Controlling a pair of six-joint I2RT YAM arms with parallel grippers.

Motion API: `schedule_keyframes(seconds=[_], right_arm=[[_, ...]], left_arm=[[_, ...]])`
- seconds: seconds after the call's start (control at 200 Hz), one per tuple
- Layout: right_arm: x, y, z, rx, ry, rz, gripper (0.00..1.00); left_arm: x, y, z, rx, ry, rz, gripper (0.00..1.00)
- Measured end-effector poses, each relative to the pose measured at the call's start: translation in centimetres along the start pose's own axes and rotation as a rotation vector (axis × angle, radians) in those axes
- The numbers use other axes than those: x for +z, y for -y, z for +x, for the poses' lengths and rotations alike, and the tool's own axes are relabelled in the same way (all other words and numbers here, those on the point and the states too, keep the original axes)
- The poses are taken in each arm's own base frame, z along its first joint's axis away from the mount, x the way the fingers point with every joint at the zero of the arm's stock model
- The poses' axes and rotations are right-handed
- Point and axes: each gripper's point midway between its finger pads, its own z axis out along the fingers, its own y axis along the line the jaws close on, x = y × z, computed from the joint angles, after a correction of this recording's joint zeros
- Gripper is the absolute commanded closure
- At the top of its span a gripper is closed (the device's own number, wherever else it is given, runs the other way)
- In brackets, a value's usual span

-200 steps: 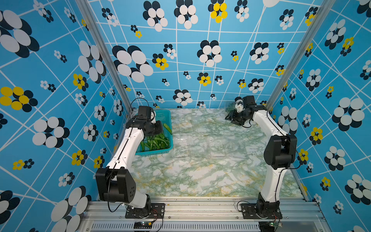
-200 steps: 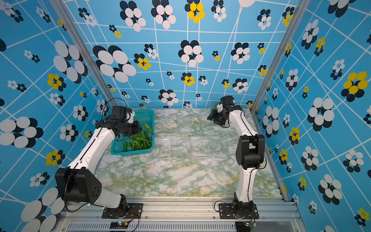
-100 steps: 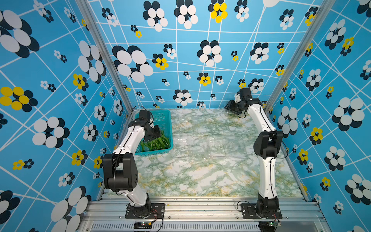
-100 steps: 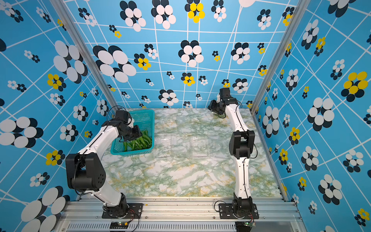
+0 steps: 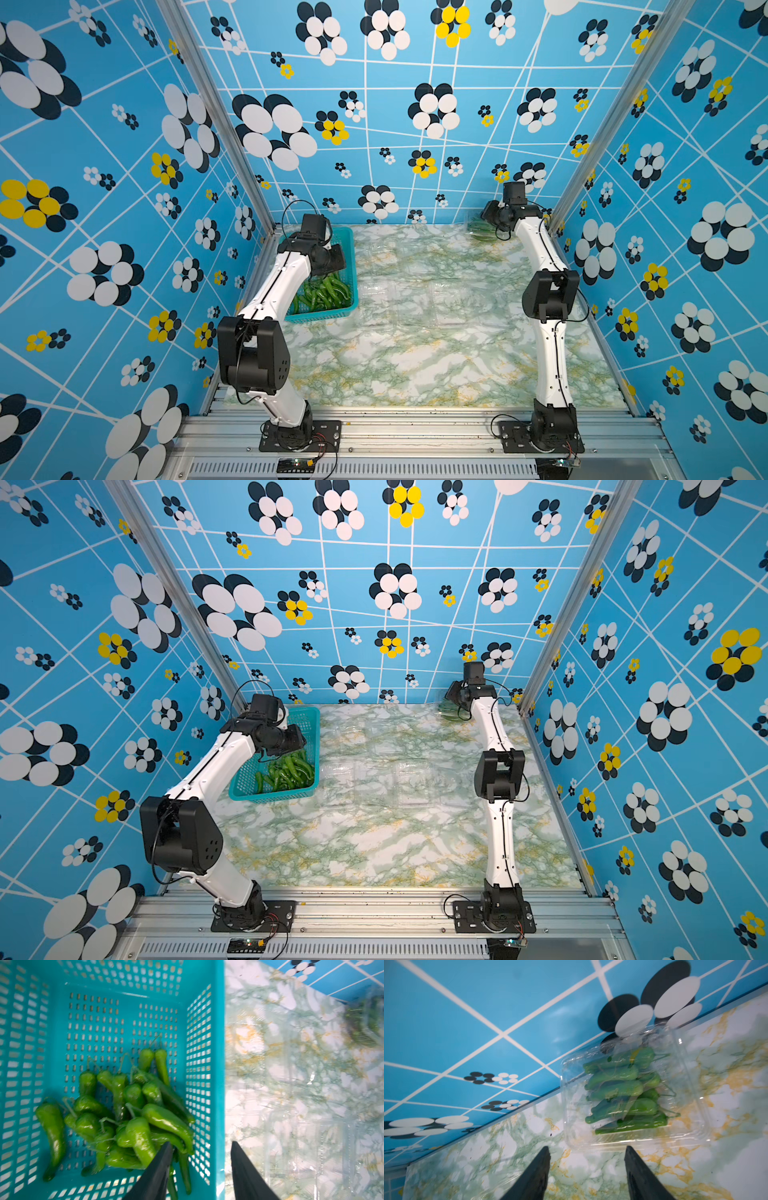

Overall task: Take small green peppers out of containers
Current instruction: Place the green pepper in the basket.

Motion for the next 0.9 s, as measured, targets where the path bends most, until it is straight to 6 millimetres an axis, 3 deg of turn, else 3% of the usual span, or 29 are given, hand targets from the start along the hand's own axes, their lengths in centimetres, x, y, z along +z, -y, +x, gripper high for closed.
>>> schedule_keyframes(seconds=[0.155,0.31,0.465,0.62,0.899], right_arm=[[1.6,3.1,-2.1,0.103,0.087,0.059,0.40],[3.7,6.0,-2.5,0.182,0.115,0.105,0.38],[4.9,8.1,-2.1,0.225,0.131,0.160,0.37],[5.0,8.2,-2.3,0.252,0.142,0.164,0.36],[5.2,8.8,-2.8,0.308,0.159,0.158,0.36]], left_arm=[[1.3,4.7,-0.3,0.056,0.022,0.089,0.51],[3.9,6.8,1.3,0.067,-0.028,0.126,0.51],[5.0,8.5,2.2,0.075,-0.041,0.162,0.50],[4.9,10.1,2.0,0.080,-0.021,0.206,0.51],[4.8,11.0,1.6,0.066,-0.005,0.246,0.50]])
